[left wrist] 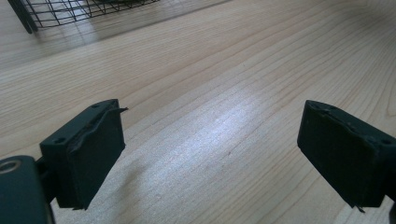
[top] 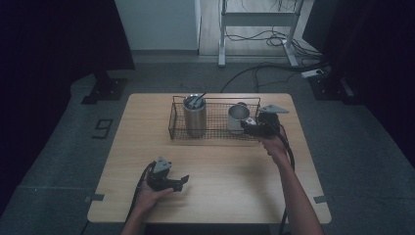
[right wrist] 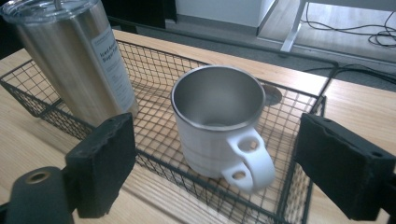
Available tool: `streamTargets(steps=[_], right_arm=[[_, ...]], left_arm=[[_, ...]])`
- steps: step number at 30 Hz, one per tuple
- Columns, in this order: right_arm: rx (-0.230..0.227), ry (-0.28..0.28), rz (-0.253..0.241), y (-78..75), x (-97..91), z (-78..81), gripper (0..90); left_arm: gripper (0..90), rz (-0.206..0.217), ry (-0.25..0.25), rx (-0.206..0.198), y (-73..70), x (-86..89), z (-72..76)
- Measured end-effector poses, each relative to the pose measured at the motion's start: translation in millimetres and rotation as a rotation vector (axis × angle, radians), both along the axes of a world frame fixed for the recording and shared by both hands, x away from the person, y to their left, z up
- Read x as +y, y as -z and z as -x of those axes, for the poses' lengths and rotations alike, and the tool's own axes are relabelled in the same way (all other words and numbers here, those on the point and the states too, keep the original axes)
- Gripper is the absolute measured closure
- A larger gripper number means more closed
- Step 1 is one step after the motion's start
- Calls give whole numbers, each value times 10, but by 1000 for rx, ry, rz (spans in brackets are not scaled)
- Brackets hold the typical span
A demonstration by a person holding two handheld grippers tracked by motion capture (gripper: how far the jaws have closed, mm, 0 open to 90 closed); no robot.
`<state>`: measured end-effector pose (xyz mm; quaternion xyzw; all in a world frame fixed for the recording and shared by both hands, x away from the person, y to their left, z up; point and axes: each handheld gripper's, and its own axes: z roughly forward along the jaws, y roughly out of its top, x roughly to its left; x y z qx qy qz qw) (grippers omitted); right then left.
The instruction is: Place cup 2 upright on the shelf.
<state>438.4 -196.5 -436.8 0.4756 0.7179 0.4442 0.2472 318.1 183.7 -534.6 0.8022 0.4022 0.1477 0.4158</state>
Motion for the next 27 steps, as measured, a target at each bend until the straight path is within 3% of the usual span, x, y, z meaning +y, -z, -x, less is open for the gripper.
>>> streamTargets(steps=[12, 15, 27], right_arm=[[1, -7, -20, 231, -153, 353, 131], [2, 0, -5, 287, -193, 442, 131], [12, 25, -34, 480, -398, 825, 134]], left_arm=[[73, -11, -2, 2, 9, -5, 0], [73, -13, -4, -1, 3, 0, 4], [73, -18, -11, -3, -5, 20, 7]])
